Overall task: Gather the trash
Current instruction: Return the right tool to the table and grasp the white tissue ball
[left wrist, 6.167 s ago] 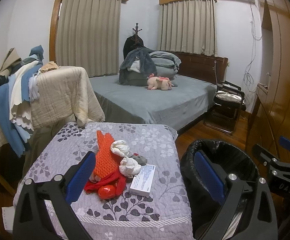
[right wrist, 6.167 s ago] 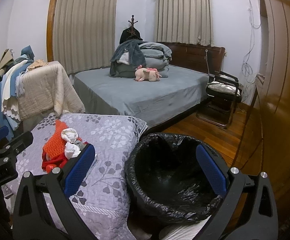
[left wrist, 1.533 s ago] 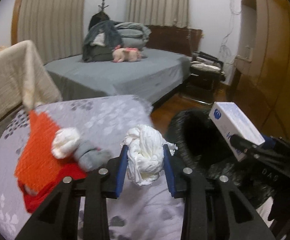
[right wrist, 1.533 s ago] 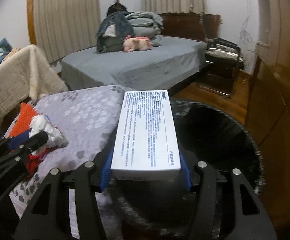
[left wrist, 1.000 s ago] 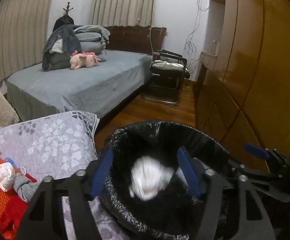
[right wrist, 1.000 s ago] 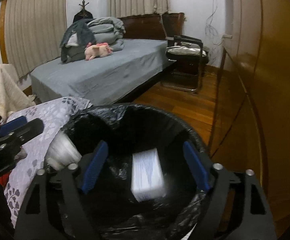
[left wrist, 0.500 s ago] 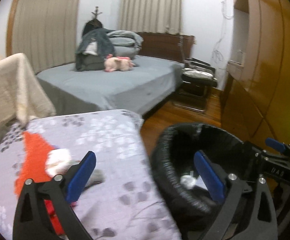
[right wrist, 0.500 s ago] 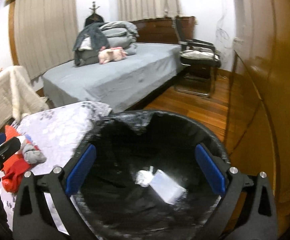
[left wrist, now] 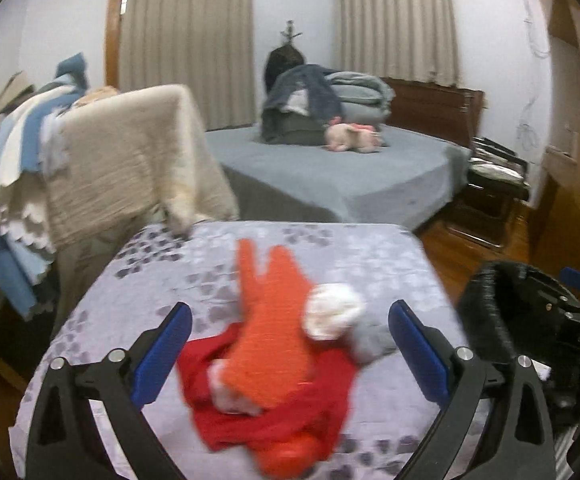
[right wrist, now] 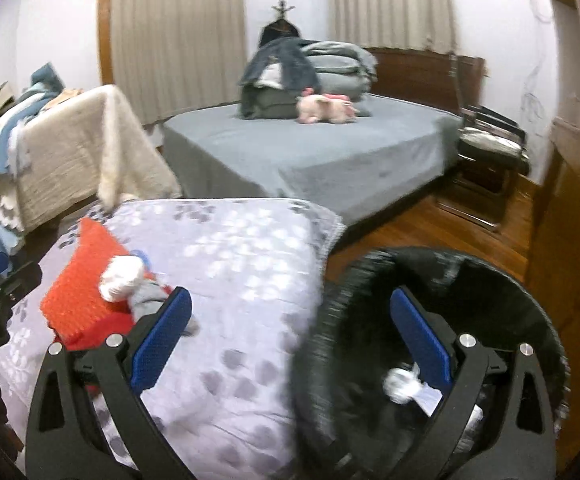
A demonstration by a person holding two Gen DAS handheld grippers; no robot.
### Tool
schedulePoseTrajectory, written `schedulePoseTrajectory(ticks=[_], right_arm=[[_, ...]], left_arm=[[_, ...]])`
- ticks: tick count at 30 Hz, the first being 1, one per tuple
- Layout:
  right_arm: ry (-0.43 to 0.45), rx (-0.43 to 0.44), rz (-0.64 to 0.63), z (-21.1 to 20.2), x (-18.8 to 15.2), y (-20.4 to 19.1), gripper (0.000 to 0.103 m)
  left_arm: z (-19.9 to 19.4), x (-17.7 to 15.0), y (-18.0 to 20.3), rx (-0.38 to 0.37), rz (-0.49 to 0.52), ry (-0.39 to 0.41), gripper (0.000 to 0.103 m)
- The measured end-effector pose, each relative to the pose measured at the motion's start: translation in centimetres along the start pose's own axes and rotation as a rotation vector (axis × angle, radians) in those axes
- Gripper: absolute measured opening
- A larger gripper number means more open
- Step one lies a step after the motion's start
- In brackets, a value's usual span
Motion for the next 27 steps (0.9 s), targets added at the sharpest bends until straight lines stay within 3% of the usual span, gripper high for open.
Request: schedulePoseTrajectory(ticks=[8,19,21,25,27], right_arm=[[0.004,0.106,-0.064,2.8,1.2,-7.3,0.097],[-0.05,0.186,-0.146,5.8,0.9,-13.9,0.095],[-0.066,0.189,-0.169,6.4,0.7,-14.8,0.083],[-0.103,0.214,-0.182,7.2,0.3,-15.2,0.071],[-0.112,0.23,-0.194,7.2,0.1,-15.5,0.058]], left_arm=[[0.7,-0.6,-5.6,0.087,-0.083,-0.007,0.095],[1.7,-1.3,-8.8,0.105,-0.132,-0.015,0.093],[1.8,-1.3,-9.0,0.103,-0.134,-0.016,0.092],[1.8,-1.4,-9.3,0.098,-0.145,-0.018,0.091],[1.9,-1.4,-9.3,0.096,-0.147,-0.02,0.091]])
Point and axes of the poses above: each gripper's, at about its wrist camera, not at the fingertips, and z roughly the way its jaws point, y to its right, x to its top, the point moved 1 cm from there along z, roughly the way its jaws point, and after that the axes turned 11 degrees about -x, right-handed, at the moved point
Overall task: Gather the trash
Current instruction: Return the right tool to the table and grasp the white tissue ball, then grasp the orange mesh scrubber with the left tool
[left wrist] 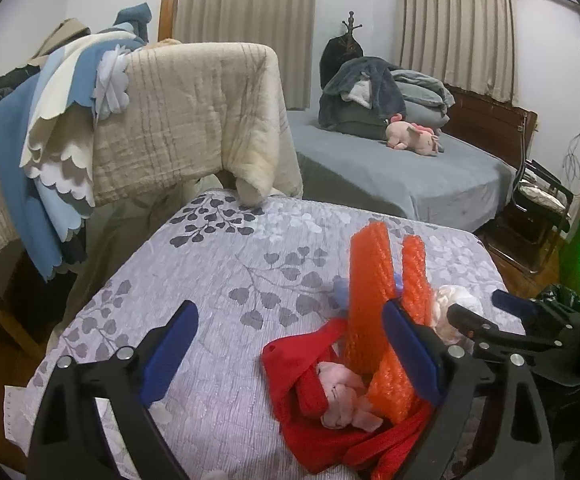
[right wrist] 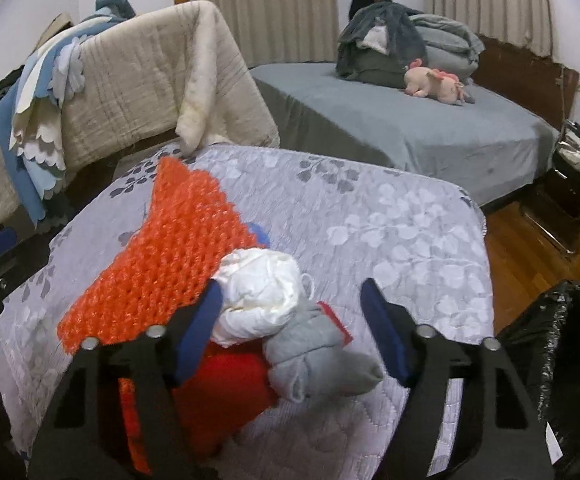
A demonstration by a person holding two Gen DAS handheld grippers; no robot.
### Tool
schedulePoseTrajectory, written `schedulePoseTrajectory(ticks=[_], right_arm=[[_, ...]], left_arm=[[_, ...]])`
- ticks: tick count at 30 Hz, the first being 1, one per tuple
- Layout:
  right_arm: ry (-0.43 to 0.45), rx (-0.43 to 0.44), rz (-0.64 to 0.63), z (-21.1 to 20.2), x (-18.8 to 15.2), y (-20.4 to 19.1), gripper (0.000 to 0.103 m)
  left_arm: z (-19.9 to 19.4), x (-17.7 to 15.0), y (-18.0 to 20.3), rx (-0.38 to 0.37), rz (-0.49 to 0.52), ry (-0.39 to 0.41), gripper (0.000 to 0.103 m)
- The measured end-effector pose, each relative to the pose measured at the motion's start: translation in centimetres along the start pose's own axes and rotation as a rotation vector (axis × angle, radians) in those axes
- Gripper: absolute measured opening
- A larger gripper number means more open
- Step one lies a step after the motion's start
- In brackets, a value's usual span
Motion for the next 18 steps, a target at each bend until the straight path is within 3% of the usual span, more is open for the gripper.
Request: schedulePoseTrajectory(ticks=[1,3,4,18], right_arm=[[-0.005,0.013,-0.006,0.0,0.0,-0.1,0.054],[-0.015,0.047,-0.016,-0.1,-0.1,-0.4,0.034],[-0.014,0.055,-0.02,-0.2,-0.1,-0.4,0.03],[0.051,0.076,0.024,-4.5,0.2,2.0,0.029]], left_arm=[[0.0,-0.1,0.1,-0.002,-0.001,-0.002,0.091],[0.0,-0.2,0.2,-0.007,0.0,-0.006,0.09],[0.0,-0.2,0.4,-0.01,0.001,-0.007,0.09],[0.5,-0.7,2.5,-0.086,0.023,-0.045,0.08]])
Point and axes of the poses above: each gripper's, at about its wrist camera, not at the fingertips, and z roughly the way its jaws point, y to its right, x to its top, the point moved 1 cm from there along z, roughly the way its jaws point, and after that the axes turned 11 degrees about -x, right-handed, at the moved point
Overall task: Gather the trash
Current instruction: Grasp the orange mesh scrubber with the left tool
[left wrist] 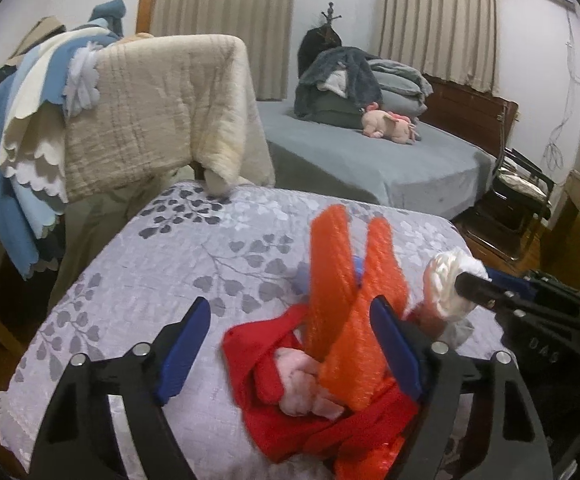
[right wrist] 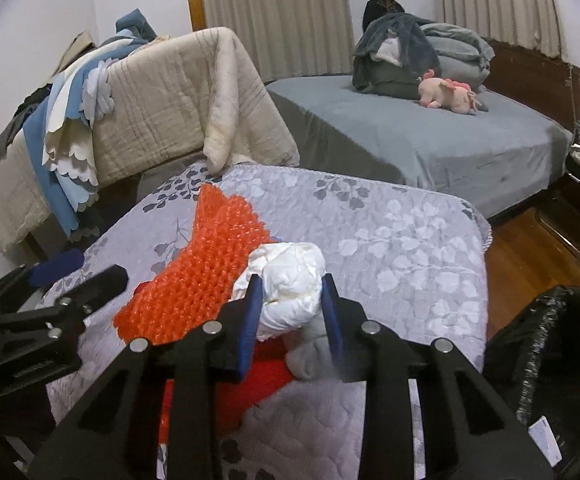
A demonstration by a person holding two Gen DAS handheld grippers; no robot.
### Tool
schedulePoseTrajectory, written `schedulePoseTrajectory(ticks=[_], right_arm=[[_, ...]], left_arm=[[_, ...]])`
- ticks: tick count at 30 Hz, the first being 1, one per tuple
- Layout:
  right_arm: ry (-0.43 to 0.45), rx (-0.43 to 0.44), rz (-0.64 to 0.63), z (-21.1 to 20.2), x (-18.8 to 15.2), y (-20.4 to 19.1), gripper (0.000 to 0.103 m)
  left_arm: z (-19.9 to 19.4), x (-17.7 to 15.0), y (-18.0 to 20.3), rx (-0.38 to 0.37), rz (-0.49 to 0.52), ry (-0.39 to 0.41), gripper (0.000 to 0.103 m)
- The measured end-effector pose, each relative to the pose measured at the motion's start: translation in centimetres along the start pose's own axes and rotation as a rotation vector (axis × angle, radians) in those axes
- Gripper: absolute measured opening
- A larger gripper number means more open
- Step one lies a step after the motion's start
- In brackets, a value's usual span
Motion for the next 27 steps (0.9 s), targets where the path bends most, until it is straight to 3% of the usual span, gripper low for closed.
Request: schedulePoseTrajectory(ticks=[6,9,13,17,27], right_arm=[[0.006,-0.027,0.0,-1.1,-0.7,1.2,0.029],[0.004,-0.034,0.003,-1.3,-0.9,1.6,0.029],[0.002,-0.04,0.005,-1.5,-1.1,2.1,0.029],[0.005,-0.047,0.01,-2.0,-1.2,2.4,0.029],[0.04,-0.066,0.026,-4.1,-0.7,3.5,0.029]], left_arm=[[1.2,-0.5,1.0,-0.033,0.01,-0.035,0.078],[2.0,-0.7,1.5,-0.061,0.013,-0.066,0.061],[2.9,-1.2,1.9,-0.116,0.008,-0.104,0.026],[2.6,-1.1,2.4,-0.118,0.017,-0.091,0.015],[0.3,0.7,4.4,-0.146,0.044,-0.013,0.014]])
Point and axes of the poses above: each gripper's, at about its wrist camera, not at the fingertips, and z roughly the way its jaws point, y to its right, x to its top, the point moved 1 cm from there along z, roughly the way its jaws point, and after that the axes turned 11 degrees about -x, right-handed, at the moved point
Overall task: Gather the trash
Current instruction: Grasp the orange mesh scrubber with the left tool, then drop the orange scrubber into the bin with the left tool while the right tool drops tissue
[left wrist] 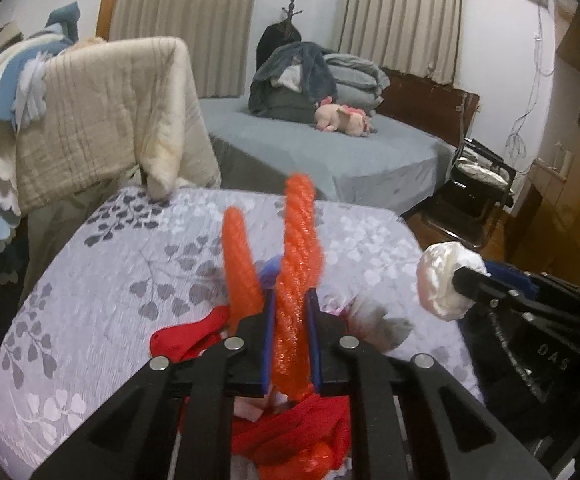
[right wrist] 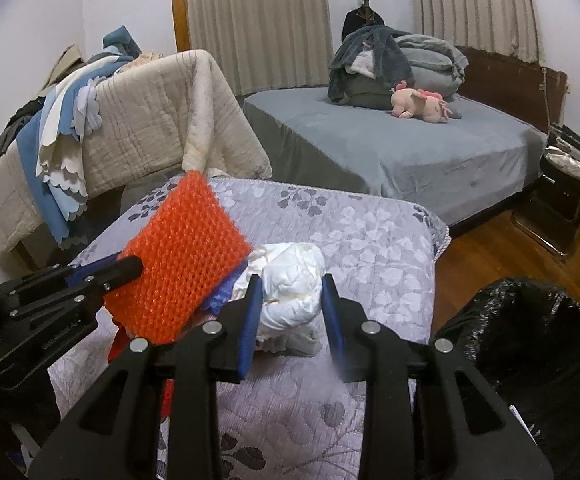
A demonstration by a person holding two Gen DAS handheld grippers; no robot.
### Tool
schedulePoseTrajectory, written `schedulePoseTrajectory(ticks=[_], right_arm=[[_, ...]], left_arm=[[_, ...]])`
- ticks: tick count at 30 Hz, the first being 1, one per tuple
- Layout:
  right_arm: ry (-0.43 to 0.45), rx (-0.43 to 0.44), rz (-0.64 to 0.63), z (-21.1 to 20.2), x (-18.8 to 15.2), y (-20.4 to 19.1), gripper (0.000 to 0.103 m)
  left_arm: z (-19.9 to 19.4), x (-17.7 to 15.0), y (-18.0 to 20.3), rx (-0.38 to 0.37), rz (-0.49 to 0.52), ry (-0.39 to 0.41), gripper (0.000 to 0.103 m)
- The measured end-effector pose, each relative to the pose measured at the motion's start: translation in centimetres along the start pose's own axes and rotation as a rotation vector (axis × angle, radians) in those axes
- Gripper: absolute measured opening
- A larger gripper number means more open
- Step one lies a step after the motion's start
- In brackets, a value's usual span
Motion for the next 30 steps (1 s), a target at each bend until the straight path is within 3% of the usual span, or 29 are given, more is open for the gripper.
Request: schedulePoseTrajectory(ticks=[16,30], right_arm=[[0.065,-0.042,0.04,-4.7,0.6,3.3,0.029],[0.081,-0.143,0.102,-8.1,-1.0,8.4,0.029]], left_arm=[[-2.1,1.3,5.9,-0.078,0.067,0.038,0.014],[-2.0,1.2,11.1,-0.168,0.118,0.028,0.014]])
Point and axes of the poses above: each gripper's, at about its wrist camera, not at the fingertips, and z roughly the way its jaws point, y to its right, x to its top, the point moved 1 cm from there along z, roughly the way its jaws point, and after that the axes turned 11 degrees about -x, right-handed, at the moved point
